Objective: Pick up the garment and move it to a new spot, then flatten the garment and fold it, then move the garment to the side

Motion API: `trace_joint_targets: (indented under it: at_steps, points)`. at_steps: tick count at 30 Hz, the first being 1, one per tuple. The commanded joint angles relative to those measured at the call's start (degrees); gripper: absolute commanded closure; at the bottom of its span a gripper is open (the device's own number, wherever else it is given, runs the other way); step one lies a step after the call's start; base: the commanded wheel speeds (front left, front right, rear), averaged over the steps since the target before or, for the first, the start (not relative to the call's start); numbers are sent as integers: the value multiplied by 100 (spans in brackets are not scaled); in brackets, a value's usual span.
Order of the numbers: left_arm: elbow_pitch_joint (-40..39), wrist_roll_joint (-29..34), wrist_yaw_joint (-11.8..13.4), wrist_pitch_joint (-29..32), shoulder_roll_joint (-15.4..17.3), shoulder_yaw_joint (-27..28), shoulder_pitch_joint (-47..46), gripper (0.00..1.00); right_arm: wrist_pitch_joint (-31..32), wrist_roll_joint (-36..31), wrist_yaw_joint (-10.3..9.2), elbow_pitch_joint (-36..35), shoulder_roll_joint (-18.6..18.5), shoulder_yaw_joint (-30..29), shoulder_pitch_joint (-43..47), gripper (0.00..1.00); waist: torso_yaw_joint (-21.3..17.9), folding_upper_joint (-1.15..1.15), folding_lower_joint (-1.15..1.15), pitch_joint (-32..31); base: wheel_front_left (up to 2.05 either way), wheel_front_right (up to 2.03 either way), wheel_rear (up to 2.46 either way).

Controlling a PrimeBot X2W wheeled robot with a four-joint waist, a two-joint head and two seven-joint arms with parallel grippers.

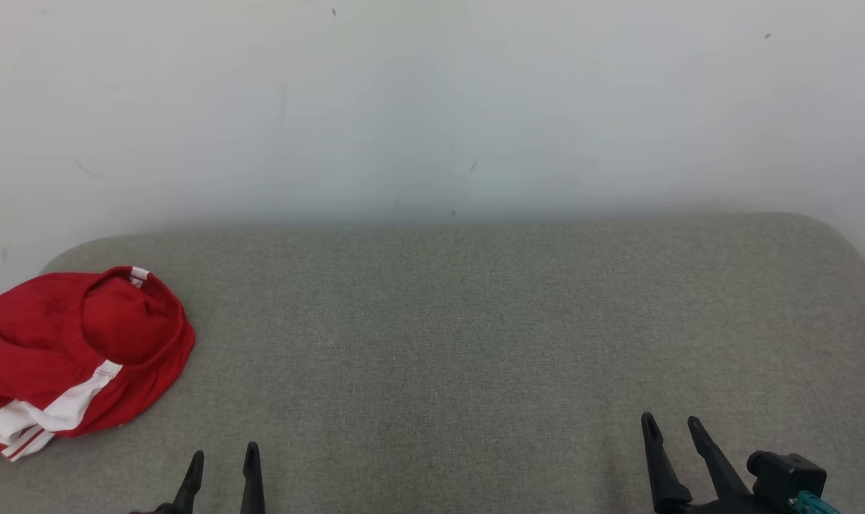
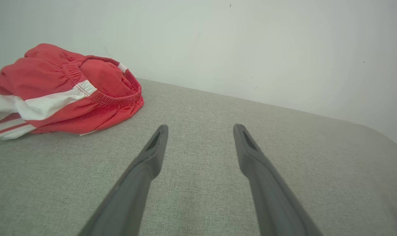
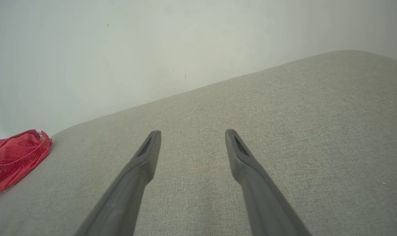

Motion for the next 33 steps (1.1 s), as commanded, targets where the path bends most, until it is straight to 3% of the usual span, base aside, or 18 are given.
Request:
trace_joint_targets:
  at_steps: [1,14,33]
  points:
    - [-12,131,22,-45,25,-9,30,0,11,-150,16,-46,-51,-13,37,0,-2,0,0,-3,0,0,0]
    - [63,597,12,-190,29,20,22,0,91,-678,19,-205,20,-55,152,0,-16,0,0,-45,0,0,0]
    - [156,285,59,-291,30,40,-22,0,269,-935,20,-314,24,-84,233,0,-15,0,0,-97,0,0,0]
